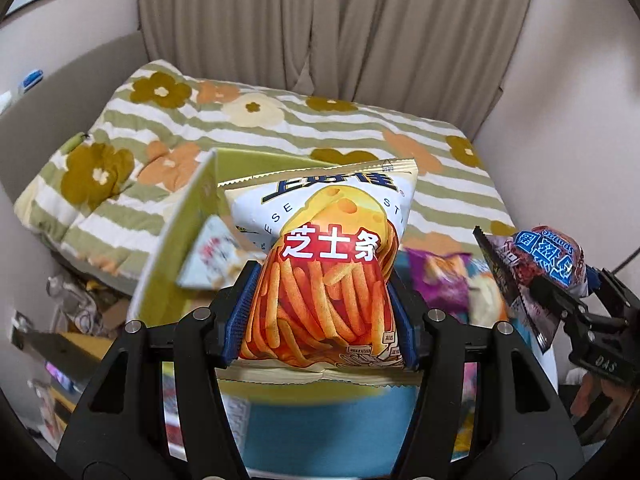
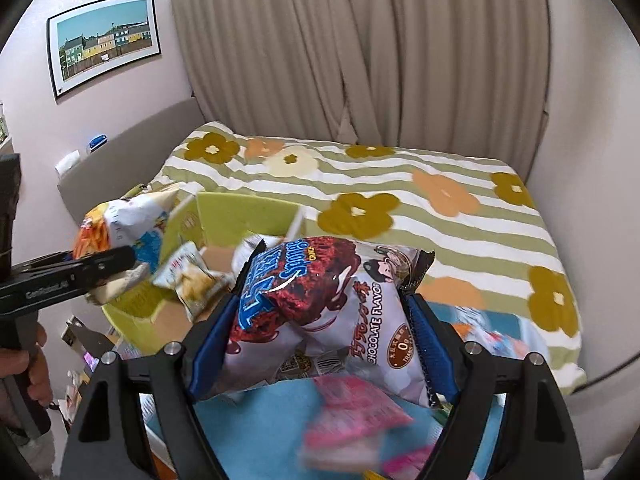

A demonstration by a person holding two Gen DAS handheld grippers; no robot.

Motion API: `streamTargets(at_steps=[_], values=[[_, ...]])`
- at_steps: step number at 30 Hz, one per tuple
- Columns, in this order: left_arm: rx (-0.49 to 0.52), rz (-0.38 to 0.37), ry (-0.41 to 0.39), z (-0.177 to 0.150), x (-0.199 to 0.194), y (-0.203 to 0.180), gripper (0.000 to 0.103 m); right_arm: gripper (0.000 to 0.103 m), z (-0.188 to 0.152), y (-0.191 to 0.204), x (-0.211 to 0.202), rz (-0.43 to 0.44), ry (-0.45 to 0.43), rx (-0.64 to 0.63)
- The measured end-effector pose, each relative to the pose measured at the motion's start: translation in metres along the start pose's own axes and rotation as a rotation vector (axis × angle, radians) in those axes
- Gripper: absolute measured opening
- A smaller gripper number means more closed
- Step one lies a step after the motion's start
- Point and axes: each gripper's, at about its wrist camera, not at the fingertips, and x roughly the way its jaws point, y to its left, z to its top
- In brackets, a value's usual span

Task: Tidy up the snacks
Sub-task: 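Carry both bags over the box and release them inside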

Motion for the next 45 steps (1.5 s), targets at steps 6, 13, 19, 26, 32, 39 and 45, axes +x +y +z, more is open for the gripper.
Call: streamTargets(at_steps=[6, 13, 19, 26, 32, 39, 45], values=[[0.025, -0.022, 0.074, 0.048, 0.061, 0.048, 0.055, 0.080, 0.029, 0.044, 0.057, 0.004, 0.035, 0.005], [0.058, -0.052, 0.184, 0.076, 0.134, 0.074, 0.078, 0.080, 0.042, 0.069, 0.104, -0.030, 0.110, 0.057], [0.052, -0.077, 0.205, 0.077, 0.155, 0.087, 0.099, 0.080, 0.042, 0.082, 0.124, -0.052, 0.169, 0.052], [0.023, -0.062, 0.202, 0.055, 0.123, 0.112, 0.099, 0.081, 0.044, 0.098, 0.129, -0.017, 0.195, -0.002], [-0.007, -0.028, 0.181, 0.045, 0.102, 0.136, 0.099, 0.082, 0.040, 0.119, 0.138, 0.013, 0.211, -0.045], [-0.051, -0.021, 0.197, 0.030, 0.096, 0.153, 0.099, 0.094, 0.028, 0.134, 0.157, 0.050, 0.245, -0.072], [-0.056, -0.034, 0.209, 0.021, 0.095, 0.156, 0.099, 0.102, 0.017, 0.133, 0.154, 0.049, 0.210, -0.071]])
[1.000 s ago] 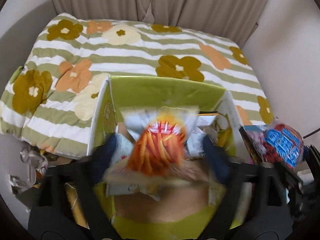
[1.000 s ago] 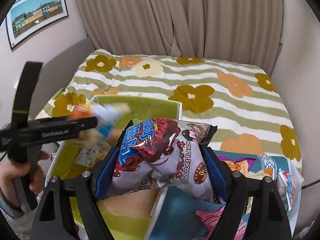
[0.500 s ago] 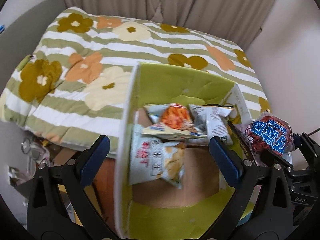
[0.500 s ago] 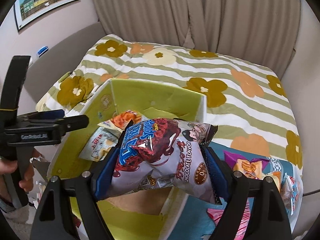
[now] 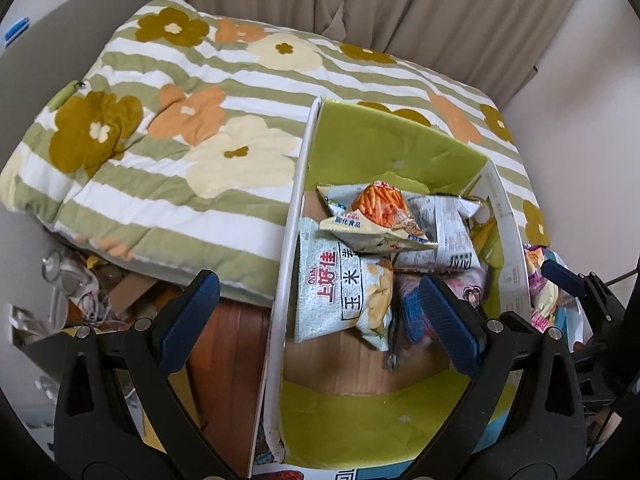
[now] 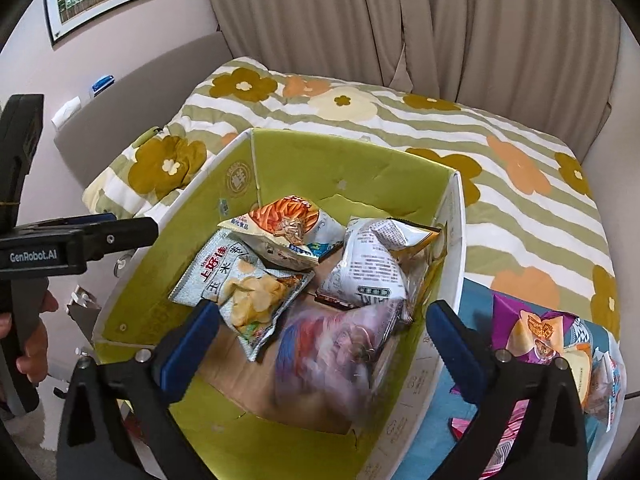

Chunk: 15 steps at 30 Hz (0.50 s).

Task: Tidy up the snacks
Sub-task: 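Carry both bags over the box and release them inside, then move both tools back to the remaining snacks on the cloth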

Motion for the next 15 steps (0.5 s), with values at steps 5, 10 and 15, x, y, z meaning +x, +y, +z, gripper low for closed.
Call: streamTargets(at_steps=[5, 10, 15], values=[[0.002, -0.012, -0.002, -0.003, -0.003, -0.005, 0.099, 0.102, -0.007, 0.002, -0.012, -0.029, -0.009, -0.025], [0.023, -0.004, -0.040, -0.005, -0.020, -0.019, 0.099, 0.102, -0.007, -0.002, -0.030, -0.029, -0.044, -0.020], [0.035, 0.011, -0.084, -0.013, -0.043, -0.043, 0.099, 0.102, -0.013, -0.014, -0.052, -0.009, -0.075, 0.012]])
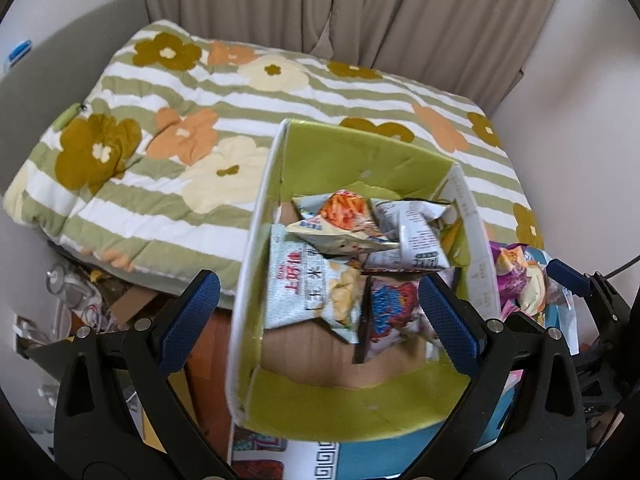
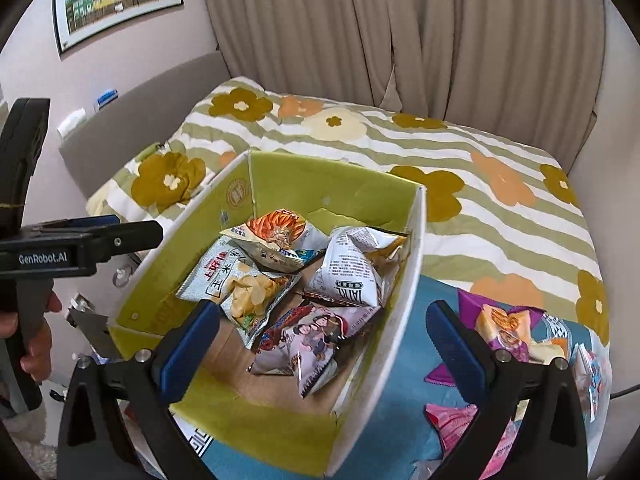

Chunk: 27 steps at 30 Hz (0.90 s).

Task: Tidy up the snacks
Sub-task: 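Move both tools back to the remaining snacks on the cloth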

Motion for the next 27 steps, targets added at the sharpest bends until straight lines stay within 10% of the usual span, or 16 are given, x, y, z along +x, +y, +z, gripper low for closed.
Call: streamTargets(at_steps=[27], values=[[0.156, -0.158, -0.006, -0.138, -0.044, -0.257, 0.099, 0.103, -0.128, -0.186, -0.166, -0.154, -0.047, 0.113]])
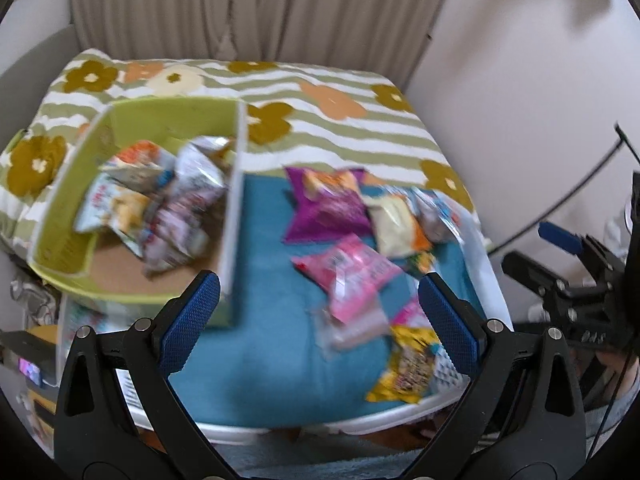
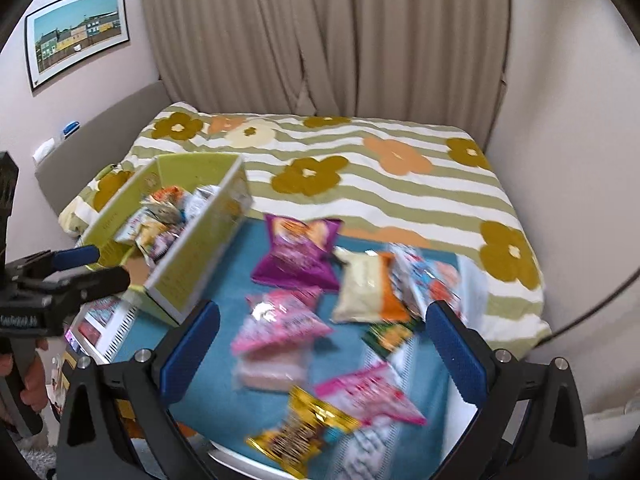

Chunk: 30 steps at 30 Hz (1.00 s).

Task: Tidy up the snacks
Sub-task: 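Move both tools back to the remaining snacks on the cloth, then grasp the yellow Pillows bag with the left tool while the right tool grasps the pink candy bag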

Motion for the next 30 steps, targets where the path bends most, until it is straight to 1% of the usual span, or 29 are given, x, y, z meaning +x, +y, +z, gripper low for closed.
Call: streamTargets(at_steps=[5, 10, 13, 17, 21, 23, 27, 28, 30], values=[[0.045, -0.027, 0.053, -0.035, 0.019, -0.047, 0.099, 0.103, -0.026, -0.038, -0.002, -0.013, 0.029, 0.024], [0.111, -0.055, 0.129, -0.069, 0.050, -0.087, 0.099, 0.103, -0.051, -0.068, 0.004, -0.018, 0.065, 0.012], [0.146, -0.103, 0.183, -0.087, 0.071, -0.102, 0.099, 0.103, -0.064, -0.078, 0.013, -0.015, 0.079, -0.021], [0.195, -0.109, 0.224, -0.108, 0.100, -0.113, 0.099, 0.102, -0.086, -0.091, 0.034, 0.002, 0.109, -0.070], [0.200, -0.114, 0.234, -0.124, 0.127, -0.116, 0.098, 0.102, -0.104, -0.094, 0.052, 0.037, 0.138, -0.104], [0.200, -0.106, 0.243, -0.129, 0.138, -0.115, 0.093, 0.102, -0.113, -0.093, 0.061, 0.052, 0.147, -0.117], [0.204, -0.096, 0.270, -0.138, 0.156, -0.115, 0.075, 0.102, -0.127, -0.087, 0.080, 0.065, 0.191, -0.170], [0.208, -0.090, 0.273, -0.139, 0.159, -0.115, 0.073, 0.102, -0.130, -0.085, 0.084, 0.065, 0.201, -0.191], [0.218, -0.081, 0.275, -0.142, 0.164, -0.116, 0.072, 0.102, -0.133, -0.081, 0.088, 0.065, 0.210, -0.219]])
